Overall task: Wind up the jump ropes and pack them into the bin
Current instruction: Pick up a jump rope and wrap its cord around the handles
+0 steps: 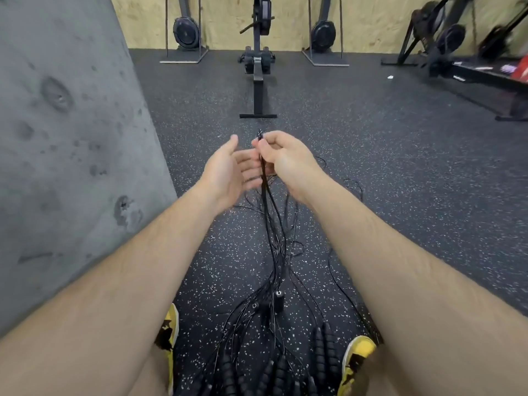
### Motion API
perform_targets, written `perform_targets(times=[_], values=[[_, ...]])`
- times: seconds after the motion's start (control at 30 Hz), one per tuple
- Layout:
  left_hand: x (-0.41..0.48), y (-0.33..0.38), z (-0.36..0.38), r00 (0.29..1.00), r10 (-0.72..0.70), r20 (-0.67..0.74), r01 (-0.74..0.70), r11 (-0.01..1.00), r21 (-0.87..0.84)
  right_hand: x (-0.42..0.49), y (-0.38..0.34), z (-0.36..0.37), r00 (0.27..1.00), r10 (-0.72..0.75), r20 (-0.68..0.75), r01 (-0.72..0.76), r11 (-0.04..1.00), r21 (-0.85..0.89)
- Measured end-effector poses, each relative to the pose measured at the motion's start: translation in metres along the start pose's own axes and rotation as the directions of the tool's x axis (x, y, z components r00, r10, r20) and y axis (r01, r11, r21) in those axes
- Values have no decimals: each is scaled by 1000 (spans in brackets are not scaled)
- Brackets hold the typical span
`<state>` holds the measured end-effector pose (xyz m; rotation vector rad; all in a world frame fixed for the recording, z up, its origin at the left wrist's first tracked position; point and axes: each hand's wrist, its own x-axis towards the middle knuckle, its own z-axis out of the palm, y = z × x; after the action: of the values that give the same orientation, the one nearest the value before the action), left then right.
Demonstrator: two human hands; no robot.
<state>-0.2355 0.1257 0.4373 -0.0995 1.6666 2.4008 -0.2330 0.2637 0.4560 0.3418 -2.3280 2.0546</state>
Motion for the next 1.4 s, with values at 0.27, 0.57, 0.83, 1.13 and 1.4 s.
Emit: perform_targets(times=[0.27, 0.57, 0.83, 1.13, 1.4], values=[[4, 7, 9, 981, 184, -54, -167, 959, 228, -4, 4, -5, 885, 462, 62, -459, 886, -59], [-26, 0, -8, 981, 146, 127, -193, 790, 581, 15, -10, 8, 964, 264, -26, -231, 882, 411], [-12, 10, 0, 970, 228, -86, -210, 961, 180, 3, -23, 15, 1000, -23, 3, 23, 998, 57], [-7, 8, 9, 965, 246, -95, -196, 910, 365, -8, 2, 12, 998, 53, -30, -58, 975, -214], [-25, -11, -10, 982, 98, 159, -176, 763, 622, -3, -5, 9, 986, 99, -137, -98, 995, 15]])
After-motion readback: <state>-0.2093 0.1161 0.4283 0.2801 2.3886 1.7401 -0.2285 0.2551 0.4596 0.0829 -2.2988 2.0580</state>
